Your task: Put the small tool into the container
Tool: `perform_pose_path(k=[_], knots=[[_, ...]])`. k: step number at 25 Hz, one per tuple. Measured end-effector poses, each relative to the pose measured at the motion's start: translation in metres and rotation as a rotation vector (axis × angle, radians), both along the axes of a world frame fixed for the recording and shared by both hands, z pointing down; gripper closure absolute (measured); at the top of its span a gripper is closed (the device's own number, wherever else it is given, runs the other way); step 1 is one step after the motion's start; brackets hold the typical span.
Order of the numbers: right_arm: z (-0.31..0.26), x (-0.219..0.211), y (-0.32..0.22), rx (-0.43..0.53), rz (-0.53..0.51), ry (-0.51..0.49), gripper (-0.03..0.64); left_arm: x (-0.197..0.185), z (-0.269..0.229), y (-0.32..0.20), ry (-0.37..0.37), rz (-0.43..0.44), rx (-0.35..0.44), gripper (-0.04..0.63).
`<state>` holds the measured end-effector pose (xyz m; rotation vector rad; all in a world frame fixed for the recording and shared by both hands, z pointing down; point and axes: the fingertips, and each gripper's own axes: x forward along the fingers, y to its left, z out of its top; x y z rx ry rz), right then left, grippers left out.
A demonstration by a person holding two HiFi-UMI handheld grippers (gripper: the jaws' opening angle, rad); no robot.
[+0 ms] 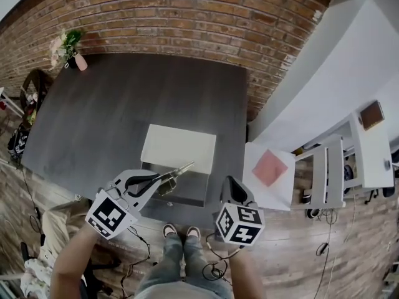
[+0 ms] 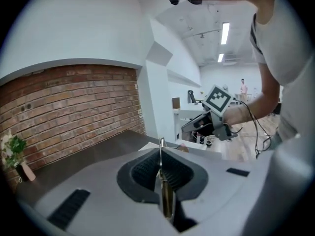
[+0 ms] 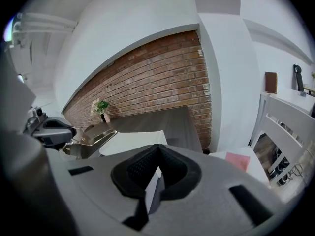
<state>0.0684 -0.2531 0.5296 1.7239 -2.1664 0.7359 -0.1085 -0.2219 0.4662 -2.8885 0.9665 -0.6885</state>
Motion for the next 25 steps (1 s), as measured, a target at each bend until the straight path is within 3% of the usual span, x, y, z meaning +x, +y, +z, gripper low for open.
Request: perform_pose_path(k=[8, 14, 19, 25], knots=[[0.011, 0.007, 0.004, -0.026, 0.017, 0.014, 0.614, 0.021, 0.03, 0.013, -0.142, 0.221, -0.023, 0.584], [0.02, 0.017, 0.006, -0.048, 0.041, 0.023, 0.614, 0.034, 0.049, 0.017, -0.258, 0.376, 0.018, 0.584], [0.03, 0.024, 0.007, -0.067, 0.059, 0.029, 0.614, 0.035, 0.071, 0.009, -0.311, 0.424, 0.029, 0.584], [0.037, 0.028, 0.009, -0.083, 0.074, 0.03, 0.614, 0.036, 0.097, 0.005, -0.422, 0.479, 0.107, 0.584]])
